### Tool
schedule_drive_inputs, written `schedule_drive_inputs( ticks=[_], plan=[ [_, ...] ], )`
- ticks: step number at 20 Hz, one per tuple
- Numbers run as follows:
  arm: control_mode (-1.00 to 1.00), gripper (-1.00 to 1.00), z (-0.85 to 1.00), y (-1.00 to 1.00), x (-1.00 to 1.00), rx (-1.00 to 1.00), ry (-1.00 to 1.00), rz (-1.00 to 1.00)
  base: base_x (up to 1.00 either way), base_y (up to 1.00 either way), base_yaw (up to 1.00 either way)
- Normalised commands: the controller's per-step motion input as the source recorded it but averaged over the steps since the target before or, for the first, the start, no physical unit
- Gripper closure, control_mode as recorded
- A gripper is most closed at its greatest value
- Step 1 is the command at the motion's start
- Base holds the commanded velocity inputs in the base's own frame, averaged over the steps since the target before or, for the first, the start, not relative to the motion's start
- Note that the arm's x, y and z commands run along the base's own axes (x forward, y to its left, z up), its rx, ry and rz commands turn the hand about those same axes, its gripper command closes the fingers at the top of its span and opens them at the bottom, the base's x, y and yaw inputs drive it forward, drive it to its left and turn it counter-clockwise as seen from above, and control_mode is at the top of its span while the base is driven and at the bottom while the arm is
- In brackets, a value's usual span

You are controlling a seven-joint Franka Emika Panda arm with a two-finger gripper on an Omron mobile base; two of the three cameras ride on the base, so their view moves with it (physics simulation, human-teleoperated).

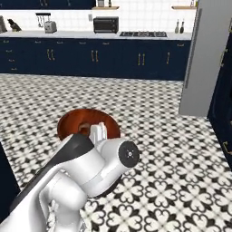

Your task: Pick the chicken drumstick and onion from their plates and place them in the bowl. Then put the bowl in the fridge.

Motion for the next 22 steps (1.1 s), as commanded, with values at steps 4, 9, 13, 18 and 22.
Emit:
schedule_drive_inputs(
  ticks=[4,9,13,18,22],
  plan=[
    [1.0,1.0,0.0,0.0,0.0,0.0,0.0,0.0,1.0,-0.43,0.14],
    [1.0,1.0,0.0,0.0,0.0,0.0,0.0,0.0,1.0,0.02,0.01],
    [1.0,1.0,0.0,0.0,0.0,0.0,0.0,0.0,1.0,0.04,0.14],
    [1.0,1.0,0.0,0.0,0.0,0.0,0.0,0.0,1.0,0.22,0.19],
    [1.0,1.0,0.0,0.0,0.0,0.0,0.0,0.0,1.0,0.28,0.12]
  ],
)
